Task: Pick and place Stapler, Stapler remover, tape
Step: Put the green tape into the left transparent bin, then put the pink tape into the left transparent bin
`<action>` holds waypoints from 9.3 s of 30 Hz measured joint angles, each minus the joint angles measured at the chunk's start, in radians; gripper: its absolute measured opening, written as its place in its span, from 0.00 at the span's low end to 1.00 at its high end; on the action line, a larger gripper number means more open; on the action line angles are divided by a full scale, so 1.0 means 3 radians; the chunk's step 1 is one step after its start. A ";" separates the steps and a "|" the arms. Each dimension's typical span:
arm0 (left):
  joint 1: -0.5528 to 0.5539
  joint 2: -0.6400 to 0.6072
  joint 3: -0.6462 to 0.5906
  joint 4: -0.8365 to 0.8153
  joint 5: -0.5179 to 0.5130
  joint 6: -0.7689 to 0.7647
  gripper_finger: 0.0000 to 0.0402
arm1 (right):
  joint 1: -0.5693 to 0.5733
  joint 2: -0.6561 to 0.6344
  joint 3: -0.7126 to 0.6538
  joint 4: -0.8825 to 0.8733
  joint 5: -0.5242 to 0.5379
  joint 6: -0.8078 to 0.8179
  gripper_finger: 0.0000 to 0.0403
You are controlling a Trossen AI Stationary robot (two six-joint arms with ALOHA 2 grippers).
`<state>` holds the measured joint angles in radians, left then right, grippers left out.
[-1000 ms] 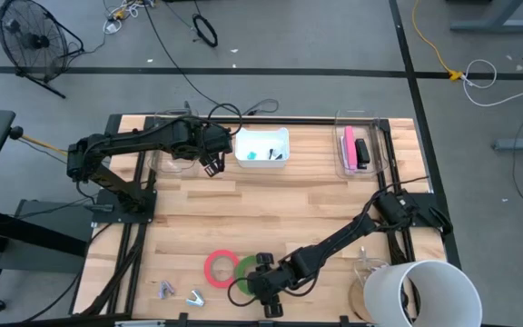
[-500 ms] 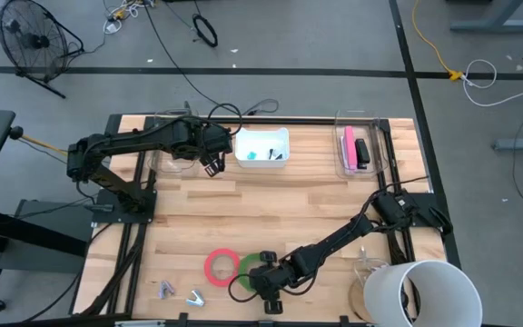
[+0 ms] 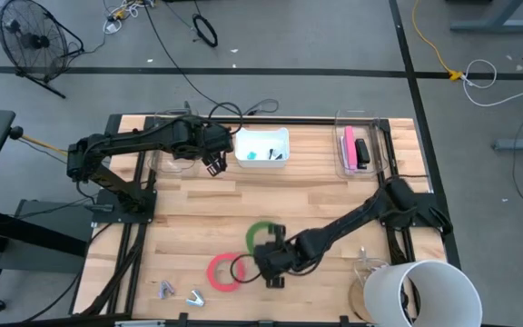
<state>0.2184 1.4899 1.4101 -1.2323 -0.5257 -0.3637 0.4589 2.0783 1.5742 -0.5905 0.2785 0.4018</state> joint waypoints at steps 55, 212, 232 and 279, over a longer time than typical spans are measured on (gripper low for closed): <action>-0.0066 -0.0112 0.0000 0.2395 0.2951 -0.0233 0.45 | -0.0492 -0.1305 0.0008 -0.0591 0.1545 -0.0371 0.13; 0.0359 -0.0042 -0.0158 -0.0581 0.0214 -0.0154 0.70 | 0.0091 -0.1402 -0.0571 -0.0249 0.1085 0.0304 0.16; -0.2037 0.0025 -0.0210 0.0368 0.1713 -0.0948 0.70 | 0.0090 -0.1405 -0.0696 -0.0021 0.1022 0.0190 0.16; -0.2702 0.1578 -0.0211 0.0901 0.1303 -0.2755 0.70 | 0.0090 -0.1405 -0.0698 0.0221 0.0840 0.0202 0.16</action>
<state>-0.5921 1.9633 1.3468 -0.9621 -0.1349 -1.1901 0.4858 1.6569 1.3647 -0.5242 0.5304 0.4625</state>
